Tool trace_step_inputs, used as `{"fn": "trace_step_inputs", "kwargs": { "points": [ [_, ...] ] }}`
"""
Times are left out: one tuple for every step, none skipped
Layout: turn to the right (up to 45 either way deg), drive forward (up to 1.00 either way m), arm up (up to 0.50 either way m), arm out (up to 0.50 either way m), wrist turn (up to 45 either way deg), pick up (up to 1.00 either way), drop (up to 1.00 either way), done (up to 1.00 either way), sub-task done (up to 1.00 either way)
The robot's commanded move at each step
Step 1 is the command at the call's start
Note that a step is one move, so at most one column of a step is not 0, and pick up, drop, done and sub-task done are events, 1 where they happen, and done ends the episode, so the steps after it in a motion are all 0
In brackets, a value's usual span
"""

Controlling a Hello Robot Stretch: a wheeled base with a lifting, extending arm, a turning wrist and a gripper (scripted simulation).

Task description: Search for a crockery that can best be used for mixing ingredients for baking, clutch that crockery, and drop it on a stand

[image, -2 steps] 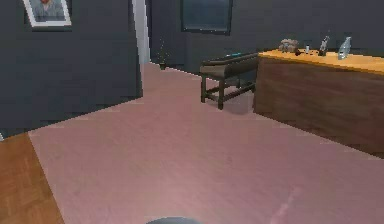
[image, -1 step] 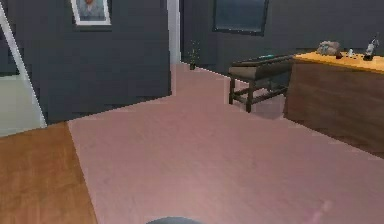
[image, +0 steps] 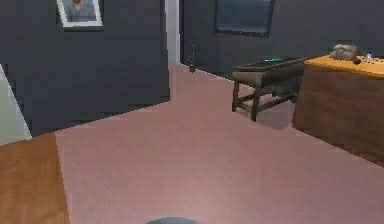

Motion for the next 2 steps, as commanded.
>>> {"fn": "trace_step_inputs", "kwargs": {
  "points": [
    [-33.0, 0.0, 0.0, 0.0, 0.0, 0.0, 0.0, 0.0, 0.0],
    [0.0, 0.5, 0.0, 0.0, 0.0, 0.0, 0.0, 0.0, 0.0]
  ]
}}
